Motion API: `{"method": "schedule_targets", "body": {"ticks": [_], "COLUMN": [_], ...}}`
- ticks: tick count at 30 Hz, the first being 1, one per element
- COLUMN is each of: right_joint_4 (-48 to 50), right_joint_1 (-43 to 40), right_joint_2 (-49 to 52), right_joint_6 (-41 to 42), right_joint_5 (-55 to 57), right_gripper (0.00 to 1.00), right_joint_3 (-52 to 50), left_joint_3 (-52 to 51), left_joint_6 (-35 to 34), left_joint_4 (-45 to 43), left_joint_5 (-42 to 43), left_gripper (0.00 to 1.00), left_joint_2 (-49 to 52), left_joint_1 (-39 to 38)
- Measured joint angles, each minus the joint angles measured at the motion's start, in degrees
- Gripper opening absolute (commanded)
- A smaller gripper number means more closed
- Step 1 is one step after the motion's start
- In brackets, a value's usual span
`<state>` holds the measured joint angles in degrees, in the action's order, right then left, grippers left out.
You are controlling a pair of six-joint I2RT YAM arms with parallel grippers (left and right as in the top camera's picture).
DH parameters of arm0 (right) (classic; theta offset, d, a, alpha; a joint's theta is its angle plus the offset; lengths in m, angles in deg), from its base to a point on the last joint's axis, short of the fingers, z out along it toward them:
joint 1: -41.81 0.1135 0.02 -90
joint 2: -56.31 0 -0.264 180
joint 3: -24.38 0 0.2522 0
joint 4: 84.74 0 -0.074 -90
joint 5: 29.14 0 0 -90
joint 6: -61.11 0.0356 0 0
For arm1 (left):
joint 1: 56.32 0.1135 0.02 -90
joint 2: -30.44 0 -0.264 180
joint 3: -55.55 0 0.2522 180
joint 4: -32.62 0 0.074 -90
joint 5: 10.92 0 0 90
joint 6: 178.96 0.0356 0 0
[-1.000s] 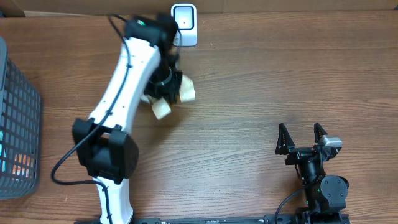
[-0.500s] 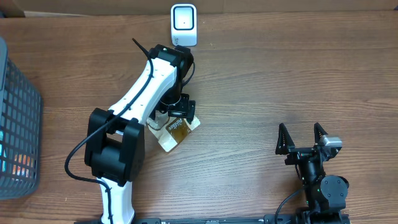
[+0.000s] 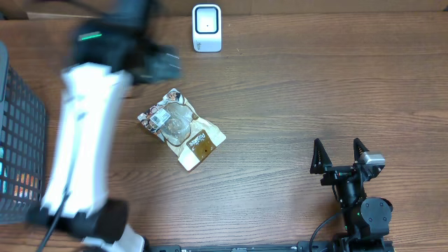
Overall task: Scan the item barcode
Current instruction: 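Carry the bread bag to the table center and release it, then reach the left gripper into the basket and grasp the orange snack pack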
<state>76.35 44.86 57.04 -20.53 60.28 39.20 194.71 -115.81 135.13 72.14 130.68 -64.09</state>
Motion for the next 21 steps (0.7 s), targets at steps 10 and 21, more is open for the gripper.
{"method": "schedule_targets", "body": {"ticks": [10,21], "right_joint_4": [0.0,0.0], "right_joint_1": [0.0,0.0], "right_joint_2": [0.0,0.0], "right_joint_6": [0.0,0.0], "right_joint_5": [0.0,0.0], "right_gripper": [1.0,1.0], "right_joint_3": [0.0,0.0], "left_joint_3": [1.5,-7.9], "left_joint_6": [-4.5,-5.2], "left_joint_4": [0.1,-4.3], "left_joint_5": [-2.8,-1.4], "left_gripper": [0.82,0.72], "left_joint_2": [-11.0,-1.4], "left_joint_1": [38.6,60.0]}}
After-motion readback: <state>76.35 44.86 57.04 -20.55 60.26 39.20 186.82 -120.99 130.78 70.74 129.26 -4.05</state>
